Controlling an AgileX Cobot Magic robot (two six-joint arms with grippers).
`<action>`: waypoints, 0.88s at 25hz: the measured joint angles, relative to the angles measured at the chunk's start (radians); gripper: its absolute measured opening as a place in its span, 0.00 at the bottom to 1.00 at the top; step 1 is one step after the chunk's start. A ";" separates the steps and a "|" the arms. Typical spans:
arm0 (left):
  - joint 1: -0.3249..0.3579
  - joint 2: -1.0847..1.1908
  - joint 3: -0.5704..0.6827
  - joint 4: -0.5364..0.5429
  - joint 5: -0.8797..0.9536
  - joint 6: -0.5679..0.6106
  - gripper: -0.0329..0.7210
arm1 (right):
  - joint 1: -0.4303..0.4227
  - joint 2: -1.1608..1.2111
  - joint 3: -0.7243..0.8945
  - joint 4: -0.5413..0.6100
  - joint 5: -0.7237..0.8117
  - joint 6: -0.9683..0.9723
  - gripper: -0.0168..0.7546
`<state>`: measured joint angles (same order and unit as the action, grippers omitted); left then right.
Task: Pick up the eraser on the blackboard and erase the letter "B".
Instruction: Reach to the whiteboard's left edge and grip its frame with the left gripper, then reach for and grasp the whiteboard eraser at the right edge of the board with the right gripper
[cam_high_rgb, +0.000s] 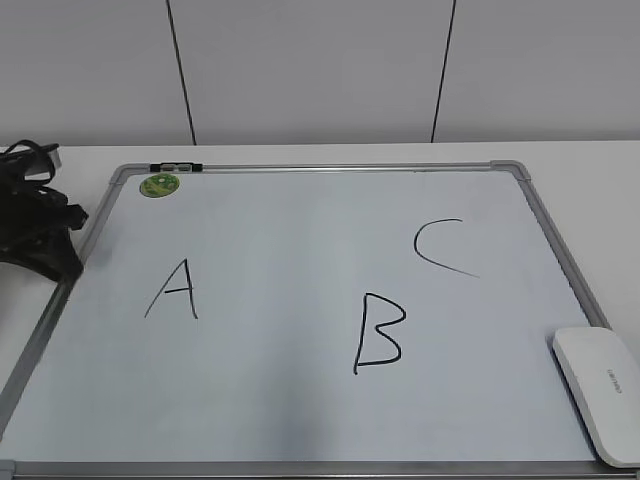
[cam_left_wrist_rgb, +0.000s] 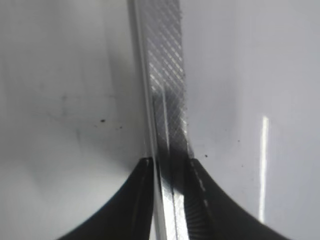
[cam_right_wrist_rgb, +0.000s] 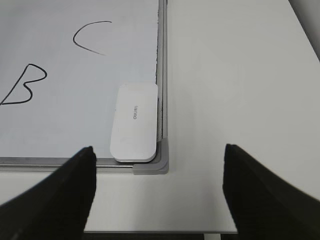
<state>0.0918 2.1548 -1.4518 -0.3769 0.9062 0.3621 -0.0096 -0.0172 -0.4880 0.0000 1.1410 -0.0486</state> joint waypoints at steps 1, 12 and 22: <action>0.000 0.000 0.000 0.000 0.000 0.000 0.19 | 0.000 0.000 0.000 0.000 0.000 0.000 0.78; 0.002 0.000 -0.004 -0.005 0.005 -0.003 0.09 | 0.000 0.000 0.000 0.007 0.000 0.000 0.78; 0.002 0.000 -0.004 -0.006 0.005 -0.006 0.09 | 0.000 0.179 -0.150 0.041 0.012 0.000 0.78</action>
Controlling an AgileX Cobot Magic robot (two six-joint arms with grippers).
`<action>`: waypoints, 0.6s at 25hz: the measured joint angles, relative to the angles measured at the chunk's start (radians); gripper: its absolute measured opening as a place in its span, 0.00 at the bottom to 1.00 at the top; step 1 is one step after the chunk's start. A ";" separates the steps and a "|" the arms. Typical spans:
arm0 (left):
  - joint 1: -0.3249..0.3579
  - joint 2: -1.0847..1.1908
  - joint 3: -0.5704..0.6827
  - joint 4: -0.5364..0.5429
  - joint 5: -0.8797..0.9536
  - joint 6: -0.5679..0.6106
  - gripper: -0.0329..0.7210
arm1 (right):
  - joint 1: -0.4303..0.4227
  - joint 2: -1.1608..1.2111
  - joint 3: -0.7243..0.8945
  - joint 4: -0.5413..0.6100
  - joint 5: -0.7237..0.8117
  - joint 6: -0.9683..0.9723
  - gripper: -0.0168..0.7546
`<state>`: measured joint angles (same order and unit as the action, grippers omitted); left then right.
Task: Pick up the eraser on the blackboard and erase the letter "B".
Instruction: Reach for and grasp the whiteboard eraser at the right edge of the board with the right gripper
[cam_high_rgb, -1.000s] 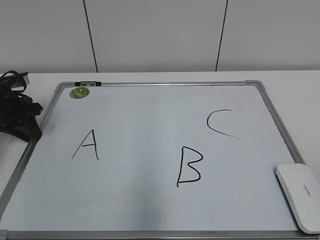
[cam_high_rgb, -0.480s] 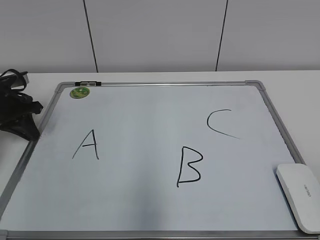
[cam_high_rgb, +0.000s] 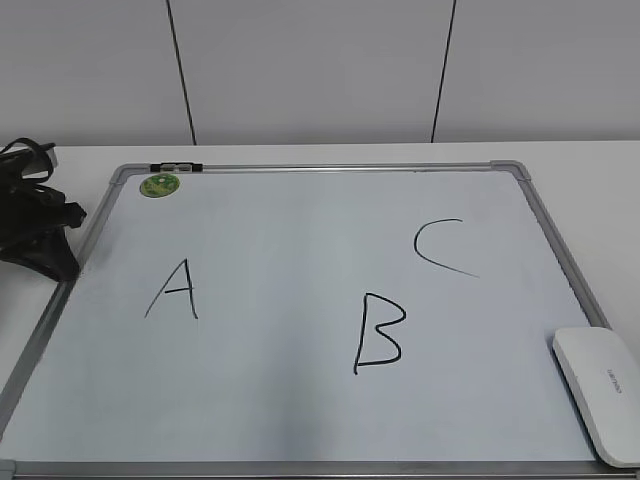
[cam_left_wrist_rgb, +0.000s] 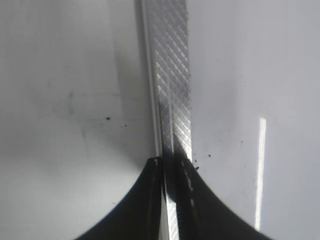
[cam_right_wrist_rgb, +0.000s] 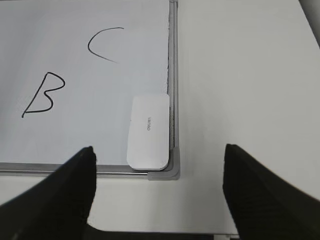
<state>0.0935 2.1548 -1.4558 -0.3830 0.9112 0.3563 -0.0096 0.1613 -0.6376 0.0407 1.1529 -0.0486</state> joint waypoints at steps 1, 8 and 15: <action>0.000 0.000 0.000 0.000 0.000 0.000 0.09 | 0.000 0.043 -0.029 0.005 0.006 0.000 0.78; 0.000 0.000 0.000 -0.002 0.001 0.000 0.09 | 0.000 0.308 -0.120 0.020 -0.048 -0.002 0.78; 0.000 0.000 0.000 -0.007 0.002 0.000 0.09 | 0.000 0.529 -0.120 0.099 -0.009 -0.033 0.78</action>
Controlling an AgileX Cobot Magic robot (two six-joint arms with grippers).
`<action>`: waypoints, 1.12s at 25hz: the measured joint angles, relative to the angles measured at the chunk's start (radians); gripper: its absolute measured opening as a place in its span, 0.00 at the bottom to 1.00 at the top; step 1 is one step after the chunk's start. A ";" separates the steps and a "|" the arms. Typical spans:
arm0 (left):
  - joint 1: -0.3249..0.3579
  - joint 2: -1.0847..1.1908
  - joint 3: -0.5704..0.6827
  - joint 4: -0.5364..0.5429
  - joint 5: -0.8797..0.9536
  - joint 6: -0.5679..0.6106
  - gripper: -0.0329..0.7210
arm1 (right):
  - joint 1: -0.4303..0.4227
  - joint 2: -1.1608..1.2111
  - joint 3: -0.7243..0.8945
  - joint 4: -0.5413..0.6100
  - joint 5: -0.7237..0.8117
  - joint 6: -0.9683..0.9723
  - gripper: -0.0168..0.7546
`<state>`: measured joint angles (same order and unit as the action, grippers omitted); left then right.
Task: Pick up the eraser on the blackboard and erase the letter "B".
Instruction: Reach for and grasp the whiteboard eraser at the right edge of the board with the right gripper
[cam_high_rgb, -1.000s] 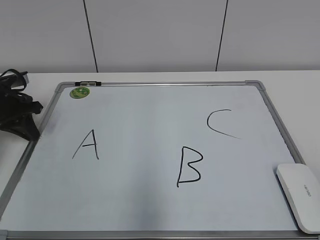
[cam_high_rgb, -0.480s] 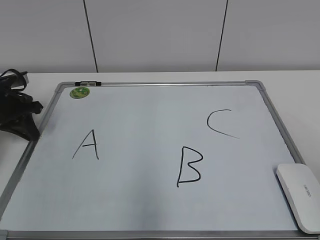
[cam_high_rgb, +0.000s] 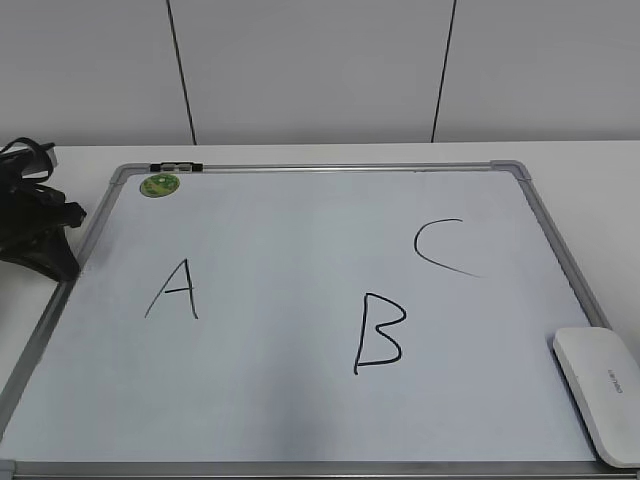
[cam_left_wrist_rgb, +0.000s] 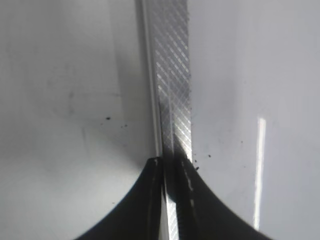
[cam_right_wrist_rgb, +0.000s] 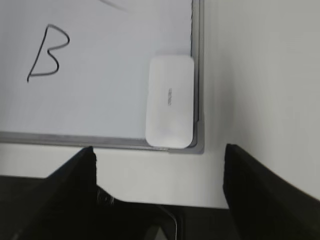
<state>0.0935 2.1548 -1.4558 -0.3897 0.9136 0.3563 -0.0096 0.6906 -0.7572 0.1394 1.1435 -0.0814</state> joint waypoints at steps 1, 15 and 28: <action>0.000 0.000 0.000 0.000 0.000 0.000 0.09 | 0.000 0.040 0.000 0.007 0.005 -0.005 0.78; 0.000 0.000 0.000 -0.004 0.001 0.000 0.09 | 0.002 0.425 0.000 0.005 -0.152 -0.020 0.78; 0.000 0.000 0.000 -0.004 0.001 0.000 0.09 | 0.082 0.672 -0.001 -0.030 -0.289 -0.020 0.78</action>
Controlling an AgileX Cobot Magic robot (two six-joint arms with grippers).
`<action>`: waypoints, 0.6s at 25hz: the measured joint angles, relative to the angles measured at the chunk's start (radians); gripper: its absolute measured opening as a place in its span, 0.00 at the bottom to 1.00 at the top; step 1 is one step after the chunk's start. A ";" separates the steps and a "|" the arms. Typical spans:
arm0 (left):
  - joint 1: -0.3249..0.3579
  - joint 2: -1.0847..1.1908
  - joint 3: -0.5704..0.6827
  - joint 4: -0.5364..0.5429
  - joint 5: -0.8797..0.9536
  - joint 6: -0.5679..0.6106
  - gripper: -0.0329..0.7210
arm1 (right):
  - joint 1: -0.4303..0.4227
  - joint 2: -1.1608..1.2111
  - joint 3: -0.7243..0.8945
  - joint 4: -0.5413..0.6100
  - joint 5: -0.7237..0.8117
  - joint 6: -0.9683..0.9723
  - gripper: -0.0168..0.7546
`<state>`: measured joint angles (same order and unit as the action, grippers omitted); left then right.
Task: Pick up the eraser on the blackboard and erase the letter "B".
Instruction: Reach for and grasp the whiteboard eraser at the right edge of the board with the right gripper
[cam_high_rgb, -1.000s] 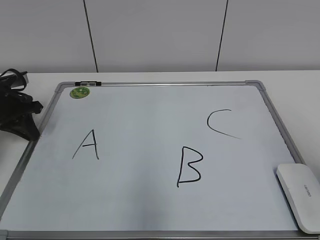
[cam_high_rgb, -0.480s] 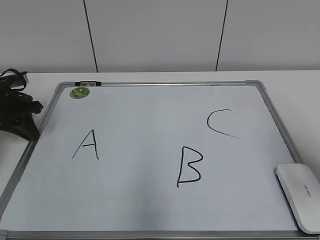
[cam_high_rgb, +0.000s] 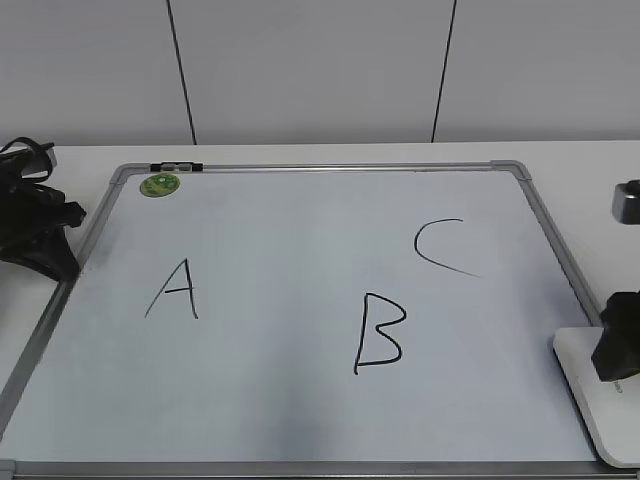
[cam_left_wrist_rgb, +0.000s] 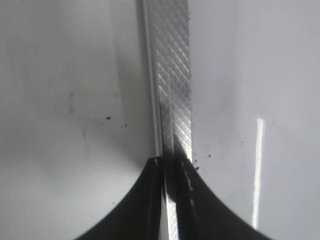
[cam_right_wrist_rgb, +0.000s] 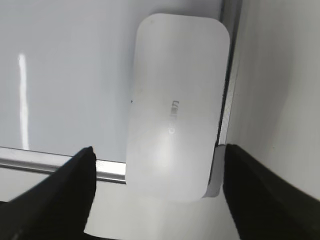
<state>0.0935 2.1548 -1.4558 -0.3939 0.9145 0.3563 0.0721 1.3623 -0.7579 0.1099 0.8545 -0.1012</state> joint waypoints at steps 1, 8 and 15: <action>0.000 0.000 0.000 0.000 0.000 0.000 0.09 | 0.014 0.025 0.000 -0.016 -0.016 0.017 0.78; 0.000 0.000 0.000 0.000 0.001 0.000 0.09 | 0.023 0.136 -0.002 -0.071 -0.072 0.082 0.78; 0.000 0.000 0.000 0.000 0.001 0.000 0.09 | 0.024 0.203 -0.009 -0.075 -0.111 0.089 0.79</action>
<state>0.0935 2.1548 -1.4558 -0.3939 0.9160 0.3563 0.0966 1.5658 -0.7673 0.0350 0.7431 -0.0123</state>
